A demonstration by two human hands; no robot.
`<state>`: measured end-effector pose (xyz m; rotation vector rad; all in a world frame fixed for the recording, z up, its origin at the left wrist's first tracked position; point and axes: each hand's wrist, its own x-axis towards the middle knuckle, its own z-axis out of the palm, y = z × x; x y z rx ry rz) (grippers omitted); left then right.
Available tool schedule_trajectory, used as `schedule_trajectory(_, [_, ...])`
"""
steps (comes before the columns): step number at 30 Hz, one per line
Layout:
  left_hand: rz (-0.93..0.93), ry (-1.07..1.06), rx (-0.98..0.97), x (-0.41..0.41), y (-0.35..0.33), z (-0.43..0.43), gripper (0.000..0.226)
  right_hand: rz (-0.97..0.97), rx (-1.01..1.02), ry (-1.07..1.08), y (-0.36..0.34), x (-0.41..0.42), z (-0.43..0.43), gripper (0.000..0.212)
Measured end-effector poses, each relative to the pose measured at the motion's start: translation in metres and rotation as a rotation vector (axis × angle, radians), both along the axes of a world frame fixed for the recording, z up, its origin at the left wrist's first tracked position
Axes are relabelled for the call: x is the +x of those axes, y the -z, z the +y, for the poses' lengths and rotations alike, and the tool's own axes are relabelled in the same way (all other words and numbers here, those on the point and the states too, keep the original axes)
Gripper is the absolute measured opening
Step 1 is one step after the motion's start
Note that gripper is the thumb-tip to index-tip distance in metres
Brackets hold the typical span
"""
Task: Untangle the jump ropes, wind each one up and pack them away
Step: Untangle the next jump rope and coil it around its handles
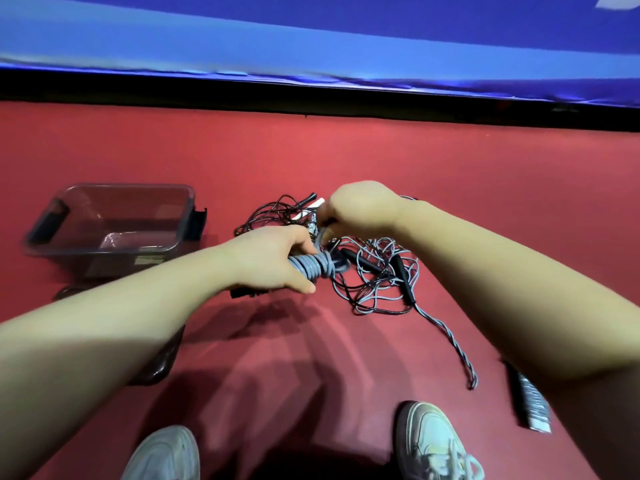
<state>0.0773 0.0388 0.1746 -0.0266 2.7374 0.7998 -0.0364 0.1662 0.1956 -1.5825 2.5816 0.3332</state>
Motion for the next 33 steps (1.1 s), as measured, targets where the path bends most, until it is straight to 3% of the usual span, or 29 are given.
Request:
schedule_trajectory(6, [0.011,-0.251,0.072,-0.01,0.005,-0.007,0.043,0.137,-0.11,0.079,-0.005,0.022,-0.019,0.034])
schedule_trajectory(11, [0.188,-0.497,0.39,-0.012,0.007,-0.03,0.053,0.033,-0.341,0.13,0.0,0.035,-0.032,0.03])
schedule_trajectory(13, [0.281,-0.534,0.491,-0.011,0.002,-0.038,0.057,-0.171,-0.542,0.16,0.003,0.037,-0.032,0.032])
schedule_trajectory(18, [0.39,-0.575,0.773,-0.011,-0.012,-0.048,0.046,-1.275,-1.44,0.406,0.003,0.037,-0.032,0.021])
schedule_trajectory(20, [0.448,-0.574,0.64,-0.013,-0.014,-0.053,0.052,-1.536,-1.648,0.499,0.0,0.037,-0.037,0.024])
schedule_trajectory(22, [0.494,-0.54,0.443,-0.013,-0.014,-0.055,0.056,-1.7,-1.768,0.601,-0.002,0.036,-0.044,0.024])
schedule_trajectory(27, [0.521,-0.544,0.504,-0.015,-0.011,-0.046,0.052,-2.082,-1.902,0.767,-0.005,0.028,-0.054,0.024])
schedule_trajectory(33, [0.525,-0.632,0.408,-0.016,-0.001,-0.042,0.06,-2.043,-1.808,0.828,-0.008,0.027,-0.064,0.022])
